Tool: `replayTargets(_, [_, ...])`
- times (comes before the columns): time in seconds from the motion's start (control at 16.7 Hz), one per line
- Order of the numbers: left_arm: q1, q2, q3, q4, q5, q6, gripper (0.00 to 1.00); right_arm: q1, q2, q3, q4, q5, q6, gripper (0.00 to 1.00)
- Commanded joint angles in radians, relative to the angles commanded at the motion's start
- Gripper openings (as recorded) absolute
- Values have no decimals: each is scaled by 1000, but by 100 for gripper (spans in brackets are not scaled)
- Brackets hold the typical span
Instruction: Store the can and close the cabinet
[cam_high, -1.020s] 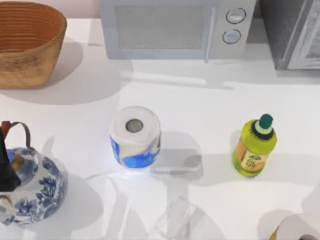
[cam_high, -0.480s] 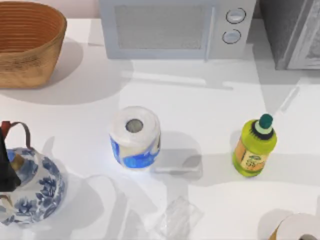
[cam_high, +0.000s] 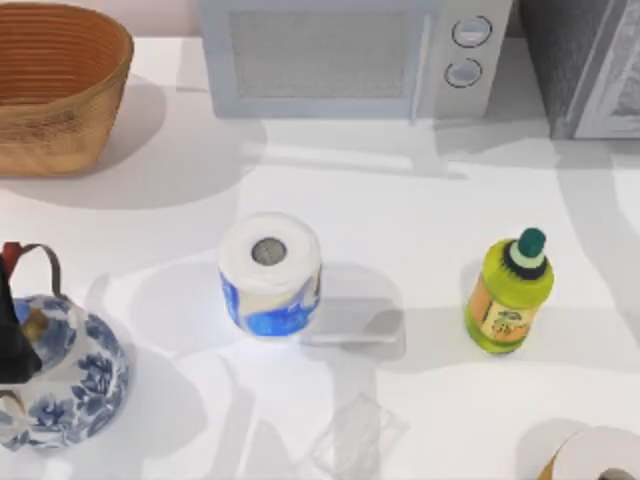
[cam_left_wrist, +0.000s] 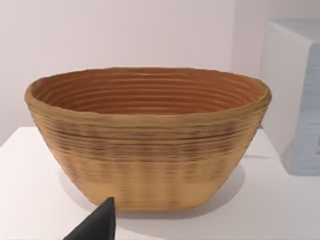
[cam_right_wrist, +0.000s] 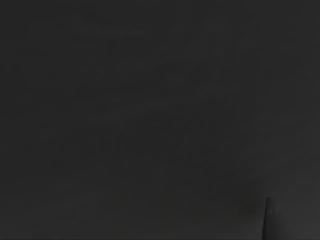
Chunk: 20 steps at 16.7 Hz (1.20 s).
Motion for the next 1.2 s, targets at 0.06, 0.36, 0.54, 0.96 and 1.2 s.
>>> replayTargets(0.06, [0,0,0,0,0,0,100,53,-2,0,-2,52,-2,100])
replayTargets(0.36, [0,0,0,0,0,0,100,189,-8,2,-6,183,-10,100])
replayTargets(0.54, [0,0,0,0,0,0,100,189,-8,2,-6,183,-10,100])
replayTargets(0.96, [0,0,0,0,0,0,100,124,56,67,11,156,-21,100])
replayTargets(1.2, [0,0,0,0,0,0,100,87,121,113,31,120,-20,100])
